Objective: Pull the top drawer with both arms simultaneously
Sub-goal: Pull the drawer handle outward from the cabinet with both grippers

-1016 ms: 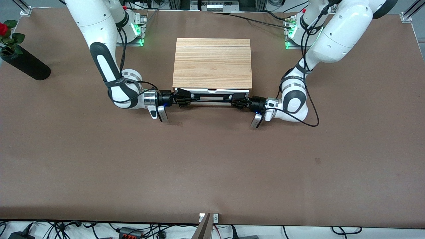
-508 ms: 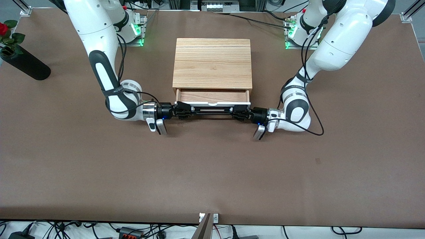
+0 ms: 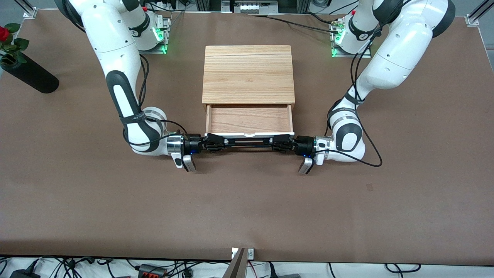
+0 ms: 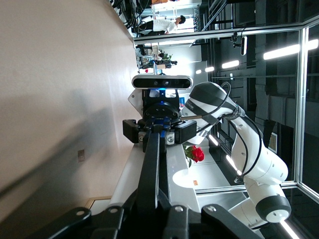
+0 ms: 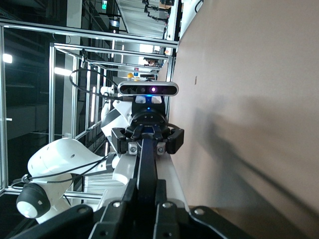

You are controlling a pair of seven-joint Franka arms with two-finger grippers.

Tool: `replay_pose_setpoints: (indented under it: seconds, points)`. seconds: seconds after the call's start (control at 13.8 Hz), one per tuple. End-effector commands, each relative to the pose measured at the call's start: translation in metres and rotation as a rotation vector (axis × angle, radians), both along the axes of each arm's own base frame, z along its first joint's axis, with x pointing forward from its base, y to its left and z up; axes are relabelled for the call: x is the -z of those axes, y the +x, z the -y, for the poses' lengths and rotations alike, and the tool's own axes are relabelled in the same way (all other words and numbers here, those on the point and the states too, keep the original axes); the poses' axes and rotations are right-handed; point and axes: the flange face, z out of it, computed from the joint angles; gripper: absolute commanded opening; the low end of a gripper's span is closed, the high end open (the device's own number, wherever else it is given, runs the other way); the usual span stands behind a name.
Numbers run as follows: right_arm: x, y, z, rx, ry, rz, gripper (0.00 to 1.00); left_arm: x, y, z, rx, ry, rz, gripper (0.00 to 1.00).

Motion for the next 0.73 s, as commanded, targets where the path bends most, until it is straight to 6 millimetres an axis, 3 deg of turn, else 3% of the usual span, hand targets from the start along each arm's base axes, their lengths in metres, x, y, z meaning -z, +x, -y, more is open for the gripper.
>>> replay_pose_setpoints:
  seconds: [0.0, 0.15, 0.22, 0.36, 0.51, 0.58, 0.65]
  points:
    - [0.004, 0.003, -0.016, 0.001, 0.000, 0.051, 1.00, -0.004, 0.012, 0.004, -0.027, -0.021, 0.012, 0.10]
    - [0.003, 0.003, -0.016, -0.002, -0.006, 0.047, 1.00, -0.004, 0.011, 0.005, -0.025, -0.021, 0.012, 0.10]
    - [0.003, 0.003, -0.015, -0.005, -0.010, 0.046, 1.00, -0.004, 0.011, 0.005, -0.025, -0.021, 0.010, 0.16]
    - [0.000, 0.007, -0.005, -0.034, -0.060, 0.047, 1.00, -0.004, 0.012, 0.004, -0.026, -0.020, 0.009, 0.42]
    - [-0.018, 0.013, 0.004, -0.072, -0.110, 0.033, 1.00, -0.004, 0.012, 0.002, -0.028, -0.020, 0.017, 0.77]
    - [-0.031, 0.015, 0.007, -0.087, -0.135, 0.021, 1.00, -0.003, 0.012, 0.001, -0.030, -0.018, 0.031, 1.00]
    - [-0.043, 0.019, 0.011, -0.104, -0.169, 0.017, 1.00, -0.005, 0.014, -0.003, -0.032, -0.012, 0.055, 1.00]
